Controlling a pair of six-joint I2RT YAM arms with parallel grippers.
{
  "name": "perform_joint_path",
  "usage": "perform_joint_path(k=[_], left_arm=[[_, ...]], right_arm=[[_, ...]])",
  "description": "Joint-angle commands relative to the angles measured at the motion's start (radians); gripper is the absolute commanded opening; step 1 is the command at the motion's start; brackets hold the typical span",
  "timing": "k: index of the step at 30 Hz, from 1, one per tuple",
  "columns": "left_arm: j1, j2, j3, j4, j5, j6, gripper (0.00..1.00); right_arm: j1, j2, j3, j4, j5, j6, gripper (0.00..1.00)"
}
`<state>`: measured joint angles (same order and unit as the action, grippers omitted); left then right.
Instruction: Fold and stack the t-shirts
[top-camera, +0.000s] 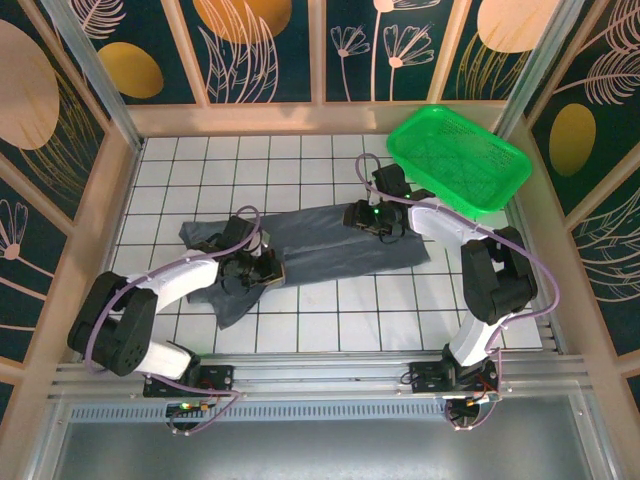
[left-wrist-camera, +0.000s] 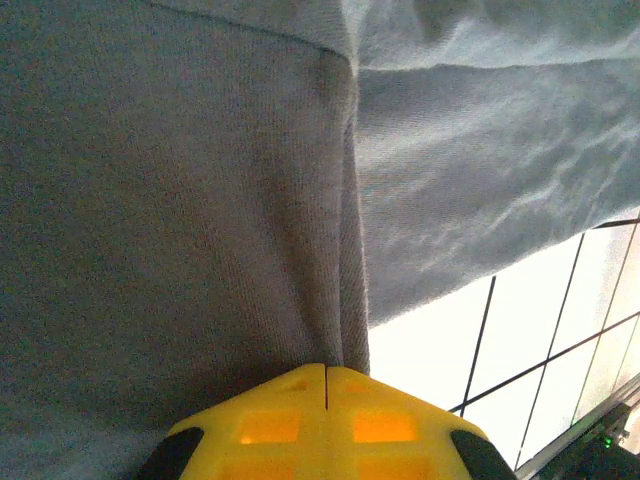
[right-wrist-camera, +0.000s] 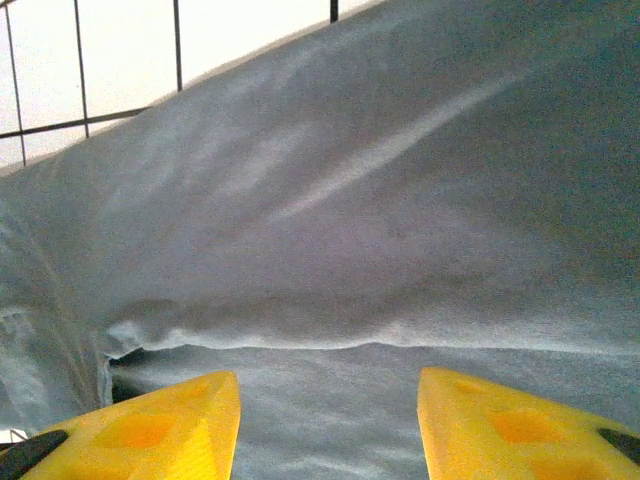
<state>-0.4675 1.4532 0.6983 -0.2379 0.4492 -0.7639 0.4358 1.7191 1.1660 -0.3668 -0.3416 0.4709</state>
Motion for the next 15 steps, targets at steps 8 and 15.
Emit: perform_joint_path(k=[8,15], left_arm=[[-0.017,-0.035,0.108,-0.304,-0.276,0.007,0.46],[0.170,-0.186,0.014,-0.344,-0.337,-0.119,0.48]], right_arm=[[-0.052,-0.033,-0.063,0.012,0.067,0.042,0.46],[-0.178,0.004,-0.105,-0.032,0.175,0.066,0.40]])
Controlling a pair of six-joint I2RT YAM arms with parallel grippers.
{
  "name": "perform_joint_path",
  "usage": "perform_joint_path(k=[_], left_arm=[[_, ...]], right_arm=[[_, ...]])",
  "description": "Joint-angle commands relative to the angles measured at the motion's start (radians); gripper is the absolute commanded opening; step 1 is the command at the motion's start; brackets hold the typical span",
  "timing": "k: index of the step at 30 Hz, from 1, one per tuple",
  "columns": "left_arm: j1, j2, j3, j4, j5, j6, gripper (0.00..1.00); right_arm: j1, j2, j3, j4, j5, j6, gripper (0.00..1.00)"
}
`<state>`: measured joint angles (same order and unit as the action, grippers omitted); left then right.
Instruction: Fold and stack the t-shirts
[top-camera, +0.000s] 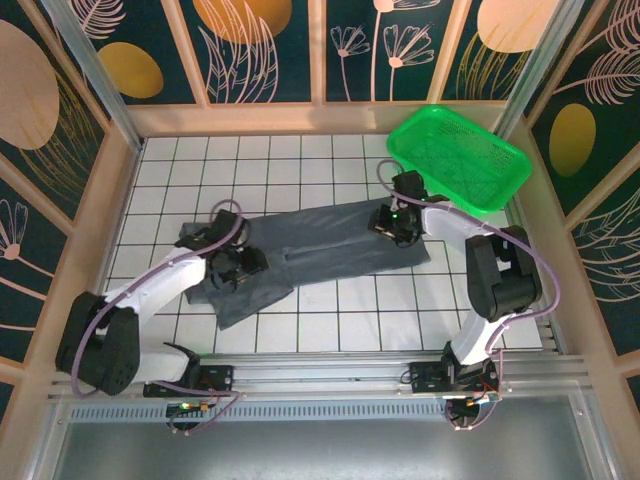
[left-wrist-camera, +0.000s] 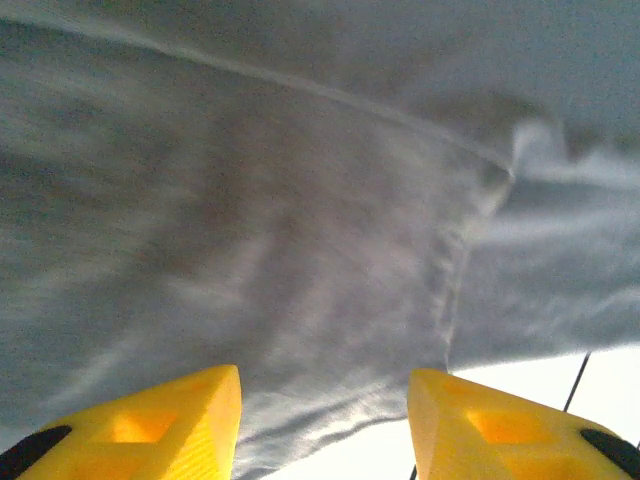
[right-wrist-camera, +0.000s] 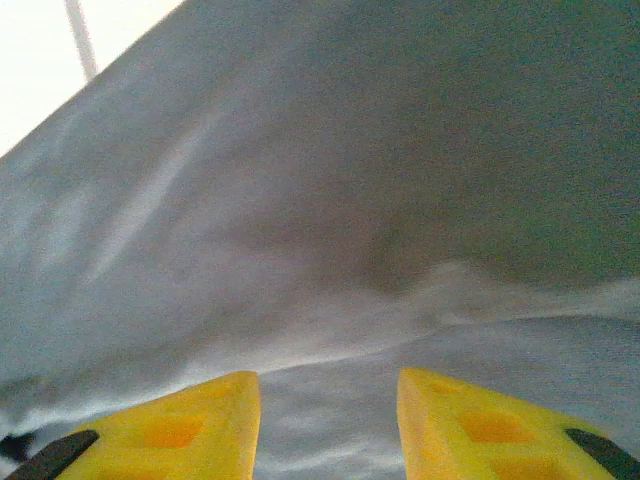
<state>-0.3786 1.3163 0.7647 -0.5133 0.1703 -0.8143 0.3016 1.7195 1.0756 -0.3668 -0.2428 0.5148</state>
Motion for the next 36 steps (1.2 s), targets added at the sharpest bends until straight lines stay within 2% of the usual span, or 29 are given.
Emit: perform_joint_path(k=[1,5,9,13,18,24,27,36], left_arm=[[0.114,-0.066,-0.069,-0.063,-0.057,-0.077,0.48],[0.233,-0.098,-0.099,-0.049,-0.045,-0.066,0.47],[0.298,-0.085,-0.106,-0.085,-0.098,-0.026,0.46],[0.325,-0.090,-0.114,-0.086,-0.180,0.014,0.47],[0.336,-0.047,-0.142,-0.020,-0.187,0.049,0.45],[0.336,-0.018,-0.182,0.050,-0.159,0.055,0.39],[0.336,-0.015,-0.188,0.063,-0.161,0.057,0.34],[0.335,-0.074,-0.155,0.003,-0.164,0.068,0.03]], right_arm=[[-0.057,0.019,-0.013,-0.047,0.091,0.020,0.40],[-0.109,0.068,-0.027,-0.087,0.153,-0.008,0.36],[-0.097,0.059,-0.012,-0.091,0.172,-0.056,0.35],[-0.055,0.040,0.017,-0.101,0.202,-0.084,0.36],[-0.007,0.017,0.043,-0.112,0.212,-0.088,0.36],[0.002,-0.012,0.048,-0.115,0.181,-0.070,0.37],[0.005,-0.021,0.053,-0.119,0.171,-0.065,0.37],[0.007,-0.027,0.070,-0.129,0.172,-0.055,0.37]])
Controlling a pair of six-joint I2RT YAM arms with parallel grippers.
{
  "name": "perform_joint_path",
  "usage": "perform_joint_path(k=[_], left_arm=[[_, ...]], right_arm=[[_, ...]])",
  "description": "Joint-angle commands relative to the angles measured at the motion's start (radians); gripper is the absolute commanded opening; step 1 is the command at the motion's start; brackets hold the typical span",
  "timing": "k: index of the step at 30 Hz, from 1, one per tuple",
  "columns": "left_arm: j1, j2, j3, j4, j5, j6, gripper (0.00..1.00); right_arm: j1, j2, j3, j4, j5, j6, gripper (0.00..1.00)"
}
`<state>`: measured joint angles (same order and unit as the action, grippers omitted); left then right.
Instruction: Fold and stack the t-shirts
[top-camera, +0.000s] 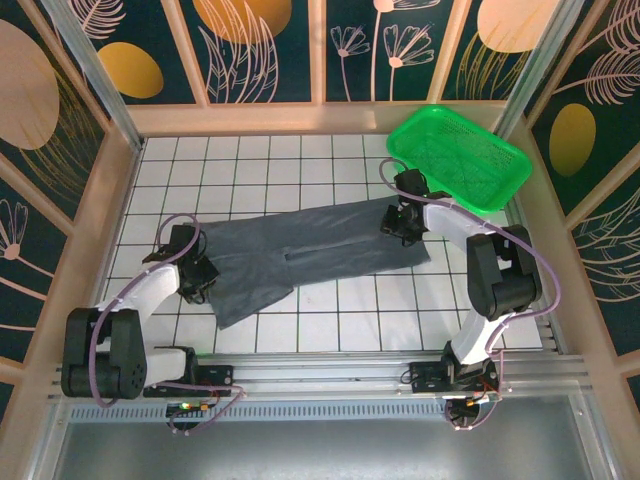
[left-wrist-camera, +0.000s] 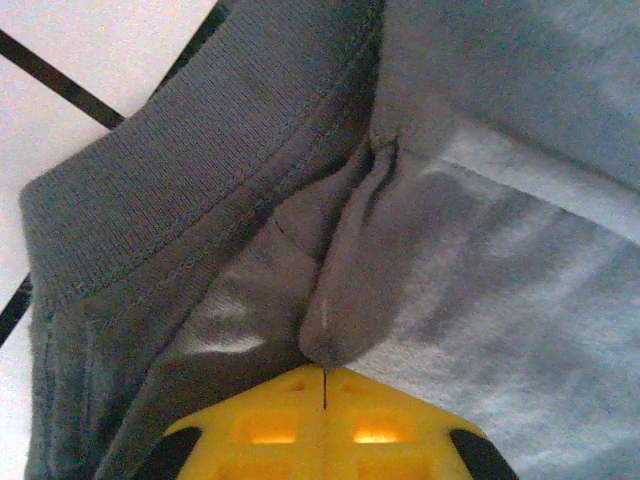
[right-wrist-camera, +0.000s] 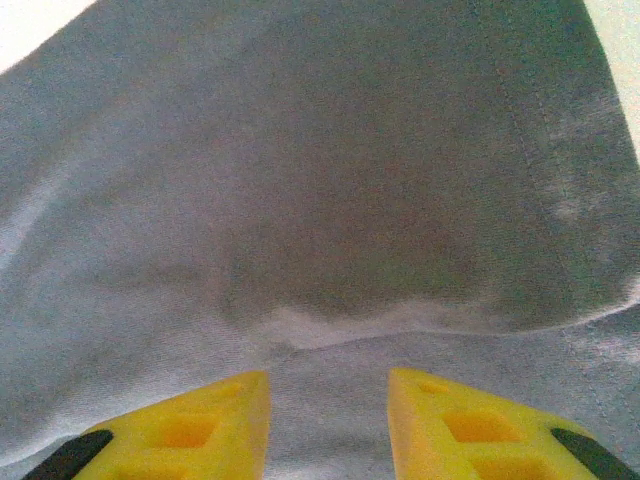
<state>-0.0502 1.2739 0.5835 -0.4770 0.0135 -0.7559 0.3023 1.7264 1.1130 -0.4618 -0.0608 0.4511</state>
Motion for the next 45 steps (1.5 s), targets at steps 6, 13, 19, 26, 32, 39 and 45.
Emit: perform_joint_path(k=[6,13,19,26,32,39,45], left_arm=[[0.007,-0.070,0.087,-0.108,0.004,-0.002,0.00],[0.007,-0.062,0.211,-0.169,-0.001,-0.035,0.00],[0.007,0.014,0.306,-0.174,-0.013,-0.024,0.00],[0.008,0.126,0.380,-0.168,-0.082,0.018,0.00],[0.013,0.184,0.423,-0.159,-0.162,0.054,0.00],[0.023,0.220,0.432,-0.131,-0.199,0.087,0.00],[0.024,0.305,0.449,-0.096,-0.213,0.107,0.00]], right_arm=[[0.010,-0.030,0.046,-0.039,-0.011,0.015,0.37],[0.010,-0.025,0.051,-0.039,-0.013,0.015,0.37],[0.010,-0.031,0.049,-0.038,-0.014,0.016,0.37],[0.006,-0.045,0.037,-0.037,-0.016,0.015,0.37],[0.000,-0.058,0.021,-0.036,-0.016,0.015,0.37],[-0.006,-0.065,0.007,-0.036,-0.014,0.017,0.37],[-0.005,-0.070,-0.005,-0.025,-0.019,0.023,0.37]])
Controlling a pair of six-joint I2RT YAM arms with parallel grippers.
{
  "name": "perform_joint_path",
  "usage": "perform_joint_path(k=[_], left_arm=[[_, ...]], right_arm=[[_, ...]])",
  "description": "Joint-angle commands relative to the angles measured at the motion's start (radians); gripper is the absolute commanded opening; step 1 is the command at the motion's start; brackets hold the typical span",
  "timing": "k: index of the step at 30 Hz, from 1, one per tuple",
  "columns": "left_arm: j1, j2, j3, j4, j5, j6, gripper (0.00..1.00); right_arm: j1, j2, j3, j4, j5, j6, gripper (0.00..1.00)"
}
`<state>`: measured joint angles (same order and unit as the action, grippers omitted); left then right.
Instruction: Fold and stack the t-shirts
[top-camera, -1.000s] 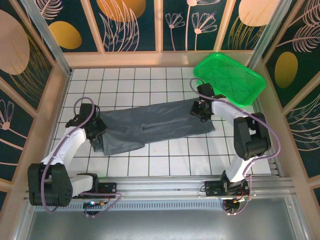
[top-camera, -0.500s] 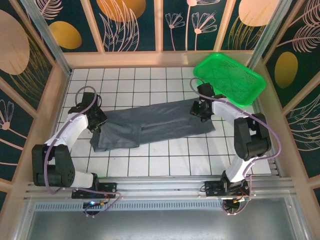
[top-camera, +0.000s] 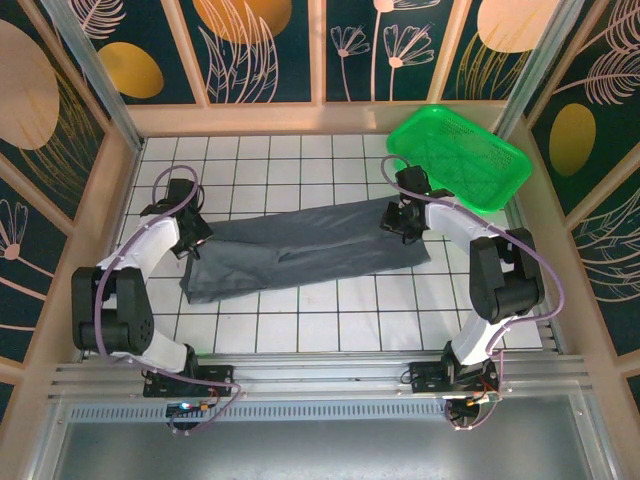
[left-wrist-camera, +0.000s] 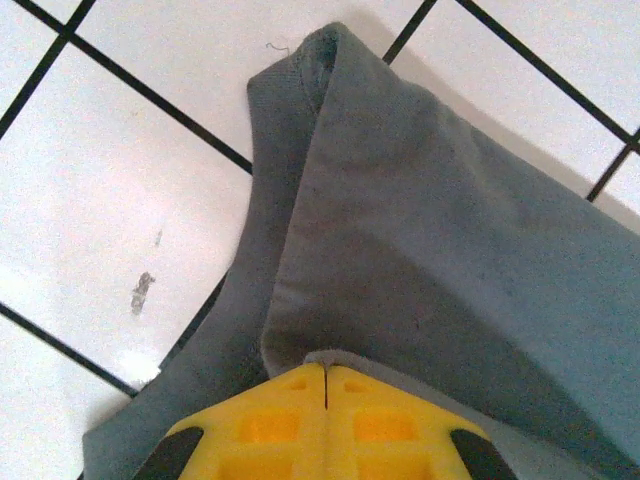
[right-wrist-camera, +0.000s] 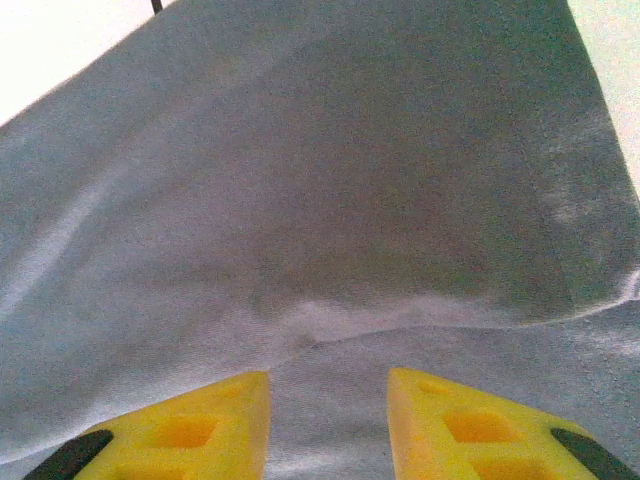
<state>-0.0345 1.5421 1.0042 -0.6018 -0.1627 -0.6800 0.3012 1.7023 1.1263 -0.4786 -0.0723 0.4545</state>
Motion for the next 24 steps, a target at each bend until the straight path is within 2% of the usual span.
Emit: perform_joint_path(k=[1,9,10,12,14,17,19,24], left_arm=[[0.009,0.054,0.034,0.037,-0.046,0.035,0.00],[0.010,0.207,0.089,0.065,-0.150,0.081,0.00],[0.010,0.217,0.098,0.058,-0.156,0.085,0.04],[0.010,0.217,0.118,0.039,-0.167,0.080,0.28],[0.010,0.186,0.129,0.022,-0.185,0.063,0.46],[0.010,0.075,0.130,-0.003,-0.212,0.019,0.49],[0.010,0.010,0.117,-0.007,-0.161,-0.023,0.48],[-0.027,-0.077,0.003,0.054,0.116,-0.203,0.39]], right_arm=[[-0.004,-0.049,-0.022,-0.004,-0.009,0.018,0.37],[-0.007,-0.065,-0.046,0.016,-0.001,0.008,0.37],[-0.008,-0.066,-0.046,0.019,-0.001,0.006,0.37],[-0.012,-0.064,-0.041,0.025,-0.002,-0.001,0.37],[-0.023,-0.061,-0.029,0.029,-0.007,-0.010,0.37],[-0.045,-0.041,-0.003,0.035,-0.011,-0.030,0.37],[-0.061,-0.015,0.013,0.040,-0.016,-0.046,0.37],[-0.079,0.096,0.085,0.041,-0.009,-0.089,0.36]])
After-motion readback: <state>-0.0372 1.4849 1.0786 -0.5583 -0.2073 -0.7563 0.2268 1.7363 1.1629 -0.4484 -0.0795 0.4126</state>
